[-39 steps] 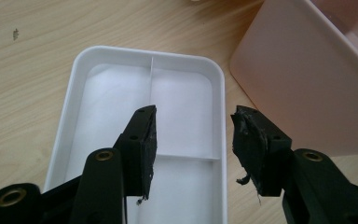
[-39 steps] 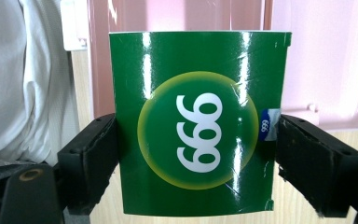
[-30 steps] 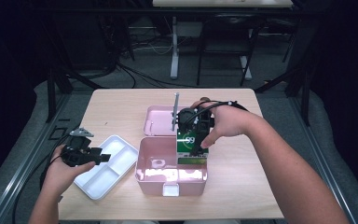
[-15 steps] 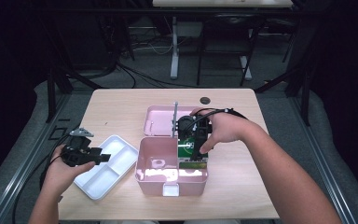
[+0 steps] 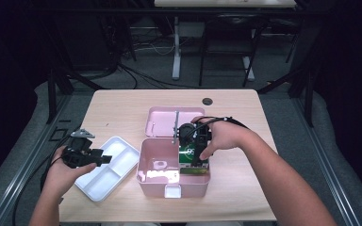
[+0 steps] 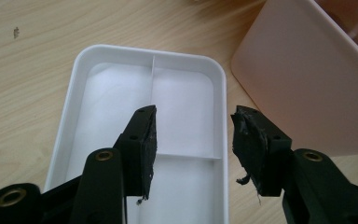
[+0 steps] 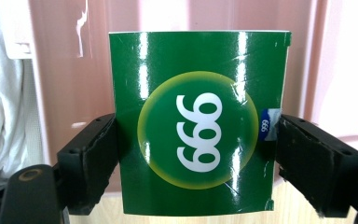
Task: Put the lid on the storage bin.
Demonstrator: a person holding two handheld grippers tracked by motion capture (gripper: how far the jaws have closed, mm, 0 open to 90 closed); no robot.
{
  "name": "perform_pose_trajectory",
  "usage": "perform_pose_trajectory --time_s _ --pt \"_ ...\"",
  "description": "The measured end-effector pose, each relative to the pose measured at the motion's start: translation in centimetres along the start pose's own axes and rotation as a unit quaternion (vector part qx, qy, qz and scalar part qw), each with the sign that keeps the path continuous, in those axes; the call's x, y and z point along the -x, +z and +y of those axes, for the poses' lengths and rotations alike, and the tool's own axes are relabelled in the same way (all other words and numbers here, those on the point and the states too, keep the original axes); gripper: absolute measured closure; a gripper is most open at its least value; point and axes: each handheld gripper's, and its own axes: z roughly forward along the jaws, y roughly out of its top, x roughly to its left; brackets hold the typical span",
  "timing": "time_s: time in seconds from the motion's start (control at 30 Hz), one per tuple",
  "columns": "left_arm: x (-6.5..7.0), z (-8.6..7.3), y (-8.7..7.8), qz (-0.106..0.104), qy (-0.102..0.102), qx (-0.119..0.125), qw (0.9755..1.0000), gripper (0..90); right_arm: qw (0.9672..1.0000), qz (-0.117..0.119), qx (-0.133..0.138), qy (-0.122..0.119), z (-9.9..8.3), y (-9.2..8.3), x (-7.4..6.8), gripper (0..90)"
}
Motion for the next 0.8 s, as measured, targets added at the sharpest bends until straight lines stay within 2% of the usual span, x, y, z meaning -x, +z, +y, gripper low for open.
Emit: perform_pose_trajectory --time_s 0.37,0.6,0.8 --pt "0.0 0.0 0.0 0.000 0.000 0.000 1.0000 49.8 1.0000 0.004 -0.005 0.005 -0.1 2.1 0.1 15.9" --pt "0.0 0.0 0.0 0.000 0.001 0.000 1.0000 49.8 0.9999 0.006 -0.014 -0.002 -0.1 3.3 0.1 15.9" --pt "0.0 0.0 0.1 -0.001 0.000 -0.001 1.0000 49.8 0.9999 0.007 -0.007 0.003 -0.3 4.0 0.2 15.7"
